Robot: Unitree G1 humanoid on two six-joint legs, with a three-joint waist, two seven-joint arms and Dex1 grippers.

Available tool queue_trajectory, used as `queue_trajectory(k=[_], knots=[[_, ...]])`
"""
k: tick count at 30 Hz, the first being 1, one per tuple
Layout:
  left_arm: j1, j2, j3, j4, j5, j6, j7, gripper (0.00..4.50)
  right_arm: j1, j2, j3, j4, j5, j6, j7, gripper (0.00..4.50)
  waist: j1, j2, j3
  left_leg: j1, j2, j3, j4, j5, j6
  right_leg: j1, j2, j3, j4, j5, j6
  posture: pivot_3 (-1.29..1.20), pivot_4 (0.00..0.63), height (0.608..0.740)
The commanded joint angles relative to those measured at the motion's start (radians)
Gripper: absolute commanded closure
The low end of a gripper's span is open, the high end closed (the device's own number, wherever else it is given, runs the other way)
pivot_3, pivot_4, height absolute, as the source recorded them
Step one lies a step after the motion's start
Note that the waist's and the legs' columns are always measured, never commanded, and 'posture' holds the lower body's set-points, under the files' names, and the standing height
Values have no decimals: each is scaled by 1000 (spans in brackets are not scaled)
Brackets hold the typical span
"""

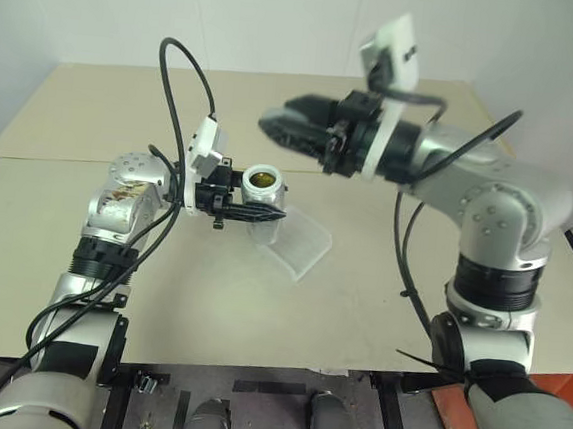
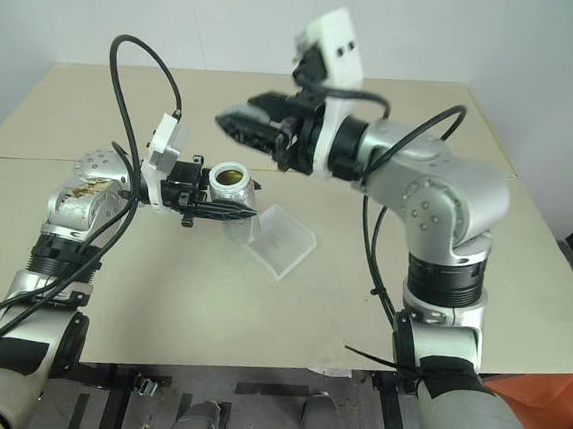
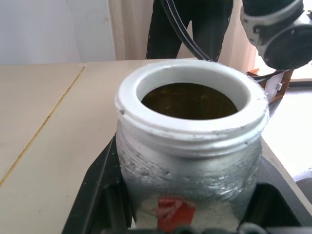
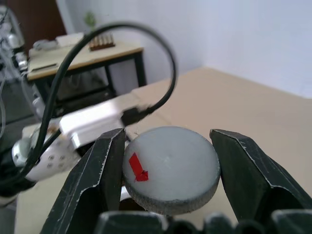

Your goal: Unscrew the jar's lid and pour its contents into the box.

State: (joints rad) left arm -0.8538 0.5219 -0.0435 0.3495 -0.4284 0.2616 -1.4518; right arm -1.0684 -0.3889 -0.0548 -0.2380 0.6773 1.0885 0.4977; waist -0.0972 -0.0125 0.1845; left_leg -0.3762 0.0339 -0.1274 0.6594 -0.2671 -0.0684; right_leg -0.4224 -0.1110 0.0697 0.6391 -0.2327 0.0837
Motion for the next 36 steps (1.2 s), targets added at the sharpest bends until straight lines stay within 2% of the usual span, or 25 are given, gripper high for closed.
queue_trajectory(k=[1, 6, 9, 13, 17, 19, 20, 22, 23, 24, 27, 29, 31, 33, 34, 36], knots=[[-3, 12, 25, -23, 1, -16, 26, 2477, 66, -71, -15, -11, -83, -73, -23, 1787, 3, 0, 0, 0, 0, 0, 0, 0, 0, 0, 0, 0, 0, 0, 0, 0, 150, 740], [-8, 31, 47, -11, 12, -30, 69, 2477, 326, -206, -16, -69, -187, -156, -17, 1787, 5, 0, 0, -2, 0, 0, 0, 0, 0, -1, 0, 0, -1, 0, 0, 0, 150, 740], [-13, 39, 58, 1, 31, -45, 111, 2477, 498, -247, 1, -81, -239, -197, -15, 1787, 3, 0, 0, -2, 0, 0, 0, 0, 0, -1, 0, 0, -1, 0, 0, 0, 150, 740], [-14, 33, 72, 13, 52, -78, 183, 2477, 652, -236, 32, -74, -289, -229, -29, 1787, -1, 0, 0, 0, 0, 1, 0, 0, 1, 0, 0, 0, 0, 0, 0, 0, 150, 740], [2, 13, 75, -13, 62, -92, 248, 2477, 697, -207, 35, -67, -294, -186, -49, 1787, 0, 0, 0, 1, 0, 1, 0, 0, 1, 1, 0, 1, -6, 0, 0, 0, 150, 740], [11, 8, 70, -29, 73, -104, 270, 2477, 715, -229, 60, -79, -318, -186, -39, 1070, 3, 0, 0, 1, 0, 1, 0, 0, 0, 1, 0, 1, -7, 0, 0, 0, 150, 740], [12, 6, 63, -31, 87, -121, 283, 2477, 722, -243, 56, -97, -306, -174, -22, 848, 4, 0, 0, 0, 0, 1, 0, 0, 0, 1, 0, 0, -8, 0, 0, 0, 150, 740], [0, -13, 48, -16, 144, -183, 354, 2477, 714, -268, -4, -155, -226, -113, 24, 262, 8, 0, 0, 0, 0, 1, 0, 0, 0, 1, 0, 0, -8, 0, 0, 0, 150, 740], [-13, -27, 41, -5, 178, -203, 408, 2477, 701, -280, -47, -185, -170, -71, 52, 17, 13, 0, 0, 0, 0, 0, 0, 0, 0, 1, 0, 0, -9, 0, 0, 0, 150, 740], [-26, -40, 34, 11, 215, -235, 457, 2477, 682, -286, -89, -210, -114, -29, 70, 17, 21, 0, 0, -1, -1, 0, 1, 0, 0, 1, 0, 0, -9, 0, 0, 0, 150, 740], [-55, -64, -4, 93, 359, -441, 590, 2477, 606, -292, -203, -246, 68, 113, 105, 17, 27, 0, 0, 0, -1, 1, 1, 0, 0, 2, 0, 0, -9, 1, 1, 0, 150, 740], [-82, -92, -33, 163, 471, -605, 734, 2477, 555, -298, -243, -254, 175, 208, 122, 17, 33, 0, 0, 1, 0, 0, 1, 0, 0, 3, 0, 0, -9, 1, 1, 0, 150, 740], [-114, -92, -99, 242, 674, -850, 953, 2477, 506, -325, -228, -261, 245, 292, 138, 17, 38, -1, 0, 1, 0, 1, 1, 0, 1, 3, 0, 0, -10, 1, 1, 0, 150, 740], [-164, -43, -207, 314, 936, -1055, 1193, 2477, 467, -356, -208, -256, 284, 340, 149, 17, 42, -1, 0, 0, -1, 1, 1, 0, 1, 3, -1, 0, -11, 1, 1, 0, 150, 740], [-187, -26, -245, 343, 1028, -1097, 1290, 2477, 454, -362, -203, -252, 294, 351, 148, 17, 45, -1, 0, -1, -1, 1, 1, 0, 1, 2, -1, 0, -11, 1, 1, 0, 150, 740], [-277, 26, -390, 375, 1321, -1106, 1615, 2477, 424, -384, -199, -239, 320, 366, 160, 17, 50, -1, 0, -1, -2, 1, 1, 0, 1, 1, -1, 0, -11, 1, 1, 0, 150, 740]])
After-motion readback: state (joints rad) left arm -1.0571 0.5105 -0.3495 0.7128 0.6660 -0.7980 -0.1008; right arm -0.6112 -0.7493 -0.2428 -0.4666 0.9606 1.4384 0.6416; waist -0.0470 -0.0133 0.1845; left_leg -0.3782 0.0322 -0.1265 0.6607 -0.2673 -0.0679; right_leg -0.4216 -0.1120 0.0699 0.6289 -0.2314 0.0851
